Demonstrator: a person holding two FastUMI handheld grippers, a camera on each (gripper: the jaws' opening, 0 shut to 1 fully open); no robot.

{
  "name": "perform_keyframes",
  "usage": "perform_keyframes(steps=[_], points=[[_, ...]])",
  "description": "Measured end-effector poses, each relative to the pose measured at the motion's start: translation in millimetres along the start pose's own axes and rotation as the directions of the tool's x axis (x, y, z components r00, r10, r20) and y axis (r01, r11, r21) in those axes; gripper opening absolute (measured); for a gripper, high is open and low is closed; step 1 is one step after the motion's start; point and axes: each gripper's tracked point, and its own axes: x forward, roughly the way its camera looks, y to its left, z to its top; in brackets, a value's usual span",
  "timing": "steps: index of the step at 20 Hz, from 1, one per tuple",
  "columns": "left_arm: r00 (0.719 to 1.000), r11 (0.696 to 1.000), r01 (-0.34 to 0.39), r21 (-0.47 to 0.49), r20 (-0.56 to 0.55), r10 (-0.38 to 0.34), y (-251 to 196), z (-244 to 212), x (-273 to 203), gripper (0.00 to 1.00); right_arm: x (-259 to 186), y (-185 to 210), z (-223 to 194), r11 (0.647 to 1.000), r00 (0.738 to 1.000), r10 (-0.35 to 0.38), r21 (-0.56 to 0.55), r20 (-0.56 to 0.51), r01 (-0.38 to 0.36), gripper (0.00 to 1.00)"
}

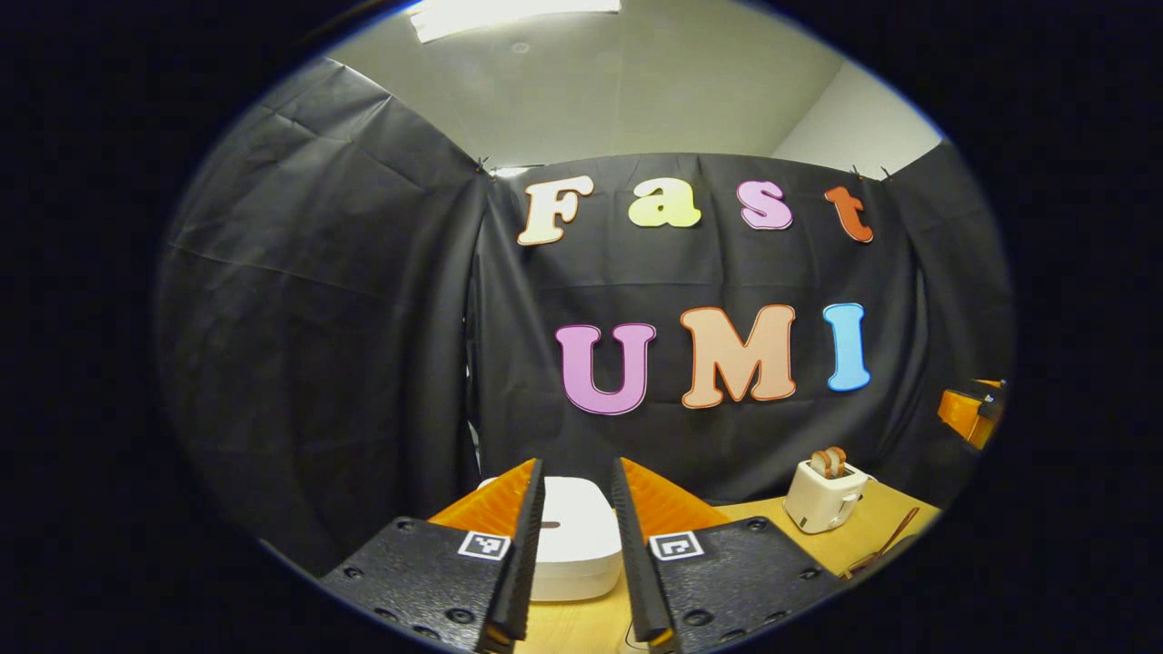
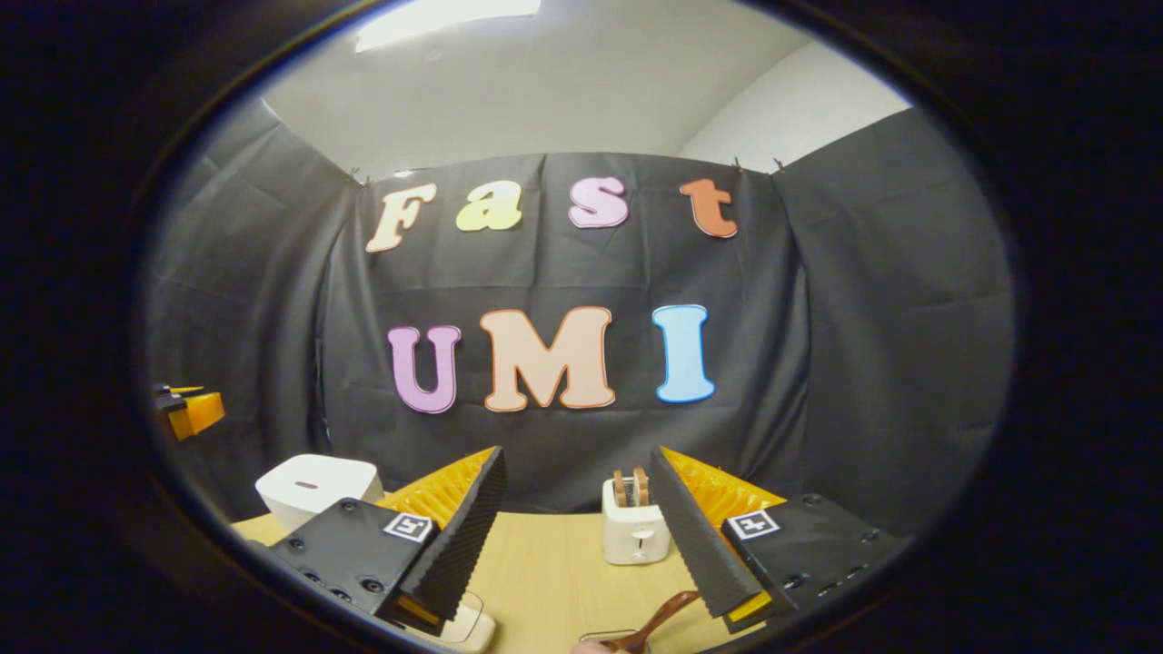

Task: Close the left gripper, press the button to open the rice cooker; take a wooden spoon from the chopstick holder with the right hand, scoop a spoonful of rice and pour it into the rice cooker, then put the wooden spoon back into the chopstick holder.

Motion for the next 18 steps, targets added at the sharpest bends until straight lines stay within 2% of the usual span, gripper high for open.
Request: perform_keyframes(steps=[4, 5, 6, 10, 18], points=[[1.0, 1.0, 0.009, -0.017, 0.003, -0.008, 9.8, -0.9, 15.8, 0.05, -3.0, -1.9, 2.6, 1.0, 1.0, -0.017, -0.001, 0.008, 0.017, 1.0], [1.0, 1.0, -0.002, -0.021, 0.003, 0.002, 16.5, -1.8, 21.1, 0.06, -3.8, -2.3, 1.7, 1.0, 1.0, -0.023, -0.004, 0.007, 0.023, 1.0], [1.0, 1.0, -0.01, -0.023, 0.001, 0.01, 22.4, -3.0, 25.2, 0.01, -4.6, -2.9, 1.5, 1.0, 1.0, -0.027, -0.005, 0.006, 0.027, 1.0], [1.0, 0.999, 0.014, -0.048, -0.025, -0.015, 29.9, -17.9, 53.5, 0.0, -10.5, -7.1, 2.0, 0.998, 0.998, -0.058, -0.024, 0.005, 0.058, 1.0], [0.992, 0.997, 0.025, -0.076, -0.12, -0.034, 51.4, -75.7, 110.9, 0.0, -25.3, -15.2, 5.6, 0.988, 0.991, -0.137, -0.073, 0.003, 0.137, 1.0]])
